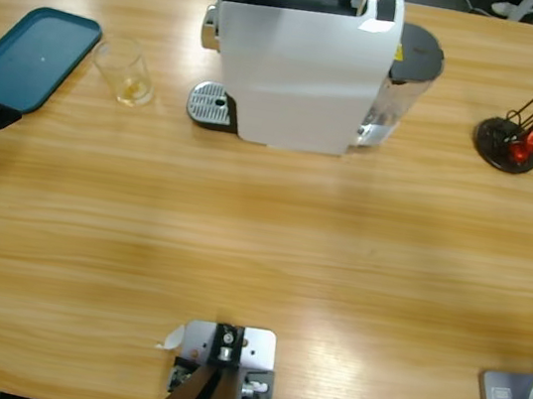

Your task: Pour coffee

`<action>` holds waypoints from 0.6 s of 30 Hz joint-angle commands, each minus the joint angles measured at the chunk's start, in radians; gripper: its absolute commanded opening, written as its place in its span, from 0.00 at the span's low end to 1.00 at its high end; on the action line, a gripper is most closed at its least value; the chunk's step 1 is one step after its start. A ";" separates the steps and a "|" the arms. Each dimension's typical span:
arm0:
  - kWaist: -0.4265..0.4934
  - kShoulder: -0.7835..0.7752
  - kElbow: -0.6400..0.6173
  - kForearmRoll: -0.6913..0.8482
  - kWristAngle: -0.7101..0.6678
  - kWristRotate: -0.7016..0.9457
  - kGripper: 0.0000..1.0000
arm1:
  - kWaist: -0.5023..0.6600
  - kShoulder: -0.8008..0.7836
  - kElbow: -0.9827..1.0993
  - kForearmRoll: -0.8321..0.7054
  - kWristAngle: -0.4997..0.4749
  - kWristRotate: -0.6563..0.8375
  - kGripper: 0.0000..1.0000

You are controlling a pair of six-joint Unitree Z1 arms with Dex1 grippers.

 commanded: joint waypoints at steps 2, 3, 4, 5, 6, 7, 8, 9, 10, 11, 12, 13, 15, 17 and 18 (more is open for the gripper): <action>-0.014 -0.004 0.036 -0.010 -0.001 0.011 0.92 | -0.018 0.067 0.076 -0.031 0.026 -0.010 0.00; -0.013 -0.003 0.036 -0.010 -0.001 0.011 0.92 | -0.018 0.066 0.088 -0.039 0.027 -0.010 0.00; -0.013 -0.002 0.036 -0.010 -0.001 0.011 0.92 | -0.020 0.065 0.093 -0.042 0.028 -0.010 0.00; -0.014 -0.004 0.036 -0.010 -0.002 0.011 0.92 | -0.021 0.065 0.098 -0.044 0.033 -0.010 0.00; -0.013 -0.004 0.036 -0.010 -0.002 0.011 0.92 | -0.022 0.066 0.100 -0.046 0.035 -0.010 0.00; -0.014 -0.004 0.036 -0.010 -0.002 0.011 0.92 | -0.022 0.065 0.102 -0.046 0.035 -0.009 0.00; -0.014 -0.004 0.036 -0.010 -0.002 0.011 0.92 | -0.023 0.066 0.103 -0.048 0.035 -0.009 0.00; -0.014 -0.003 0.036 -0.010 -0.002 0.011 0.92 | -0.024 0.067 0.105 -0.050 0.036 -0.009 0.00; -0.014 -0.002 0.036 -0.010 -0.002 0.011 0.92 | -0.026 0.067 0.106 -0.053 0.036 -0.009 0.00; -0.014 -0.001 0.036 -0.010 -0.002 0.011 0.92 | -0.028 0.067 0.106 -0.055 0.035 -0.009 0.00; -0.014 -0.001 0.035 -0.010 -0.002 0.011 0.92 | -0.030 0.067 0.106 -0.056 0.035 -0.009 0.04; -0.014 -0.001 0.035 -0.010 -0.002 0.011 0.92 | -0.032 0.067 0.105 -0.056 0.034 -0.009 0.27; -0.014 -0.001 0.036 -0.010 -0.002 0.011 0.92 | -0.033 0.067 0.105 -0.055 0.027 -0.007 0.66; -0.014 0.001 0.035 -0.010 -0.003 0.011 0.92 | -0.033 0.066 0.106 -0.055 0.020 -0.007 0.94; -0.014 0.002 0.035 -0.010 -0.003 0.011 0.92 | -0.033 0.064 0.105 -0.055 0.019 -0.007 0.99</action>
